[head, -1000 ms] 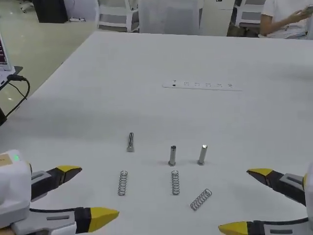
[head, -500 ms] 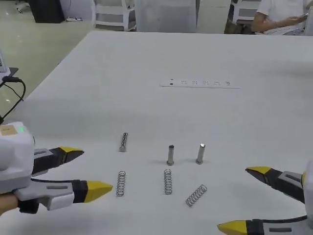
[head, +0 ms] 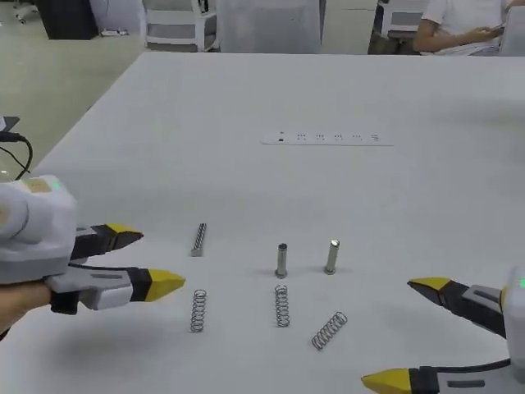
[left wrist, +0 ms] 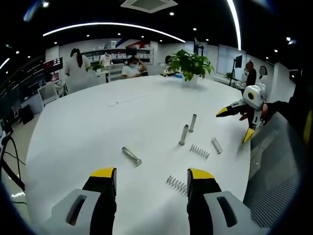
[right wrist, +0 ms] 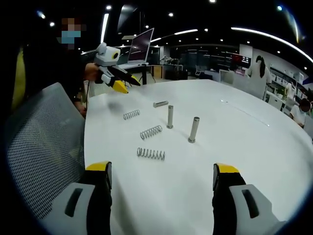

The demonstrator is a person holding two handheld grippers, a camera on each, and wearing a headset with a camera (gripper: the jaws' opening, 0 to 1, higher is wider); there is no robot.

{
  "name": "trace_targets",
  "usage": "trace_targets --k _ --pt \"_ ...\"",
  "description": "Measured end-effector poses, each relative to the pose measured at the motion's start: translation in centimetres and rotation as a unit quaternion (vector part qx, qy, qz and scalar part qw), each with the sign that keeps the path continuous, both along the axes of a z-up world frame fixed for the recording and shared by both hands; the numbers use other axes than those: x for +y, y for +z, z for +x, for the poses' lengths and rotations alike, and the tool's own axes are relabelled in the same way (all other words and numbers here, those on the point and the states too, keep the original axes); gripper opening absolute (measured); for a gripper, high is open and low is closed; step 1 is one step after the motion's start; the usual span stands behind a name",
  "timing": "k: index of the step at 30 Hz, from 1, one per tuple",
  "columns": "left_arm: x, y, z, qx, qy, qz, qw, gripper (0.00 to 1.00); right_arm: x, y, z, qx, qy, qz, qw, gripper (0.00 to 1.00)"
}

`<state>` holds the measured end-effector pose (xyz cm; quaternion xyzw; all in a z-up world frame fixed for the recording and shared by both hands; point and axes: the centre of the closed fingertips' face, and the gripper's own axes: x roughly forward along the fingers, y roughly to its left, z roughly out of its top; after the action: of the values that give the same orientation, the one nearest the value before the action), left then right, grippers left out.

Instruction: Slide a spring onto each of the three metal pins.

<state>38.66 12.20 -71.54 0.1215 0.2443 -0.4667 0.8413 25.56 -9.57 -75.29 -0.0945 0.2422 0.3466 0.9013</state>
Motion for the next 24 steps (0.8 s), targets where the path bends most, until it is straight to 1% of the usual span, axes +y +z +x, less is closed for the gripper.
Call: trace_targets --k 3,5,9,11,13,16,18,19,21,24 --pt "-0.3 0.0 0.5 0.0 0.0 0.005 1.0 0.5 0.0 0.0 0.0 0.0 -0.001 -0.001 1.0 0.84" --pt "-0.5 -0.1 1.0 -0.005 0.0 0.014 0.9999 0.48 0.0 -0.1 0.0 0.001 0.0 -0.001 1.0 0.84" --pt "-0.9 -0.2 2.0 -0.004 0.002 0.019 0.9998 0.45 0.1 -0.2 -0.1 0.003 0.002 -0.002 1.0 0.84" --pt "-1.3 -0.2 2.2 -0.005 0.0 0.022 0.9997 0.43 0.1 -0.2 -0.1 0.003 0.002 -0.003 1.0 0.84" --pt "-1.6 -0.2 2.8 -0.005 0.0 0.025 0.9997 0.41 0.1 -0.2 -0.1 0.003 0.002 -0.002 1.0 0.84" --pt "-2.3 -0.2 3.4 -0.007 0.0 0.031 0.9995 0.35 0.1 -0.3 -0.1 0.005 0.004 -0.002 1.0 0.84" --pt "-2.6 -0.4 3.7 -0.005 0.001 0.032 0.9995 0.32 0.1 -0.3 -0.1 0.005 0.004 -0.003 1.0 0.84" --pt "-2.8 -0.5 3.9 -0.001 0.003 0.032 0.9995 0.31 0.1 -0.3 -0.1 0.005 0.004 -0.003 1.0 0.84" --pt "-3.0 -0.7 4.0 0.002 0.004 0.032 0.9995 0.3 0.1 -0.2 -0.1 0.004 0.003 -0.002 1.0 0.84" --pt "-3.5 -1.2 4.3 0.005 0.005 0.041 0.9992 0.27 0.0 -0.3 -0.1 0.005 0.003 -0.002 1.0 0.84"
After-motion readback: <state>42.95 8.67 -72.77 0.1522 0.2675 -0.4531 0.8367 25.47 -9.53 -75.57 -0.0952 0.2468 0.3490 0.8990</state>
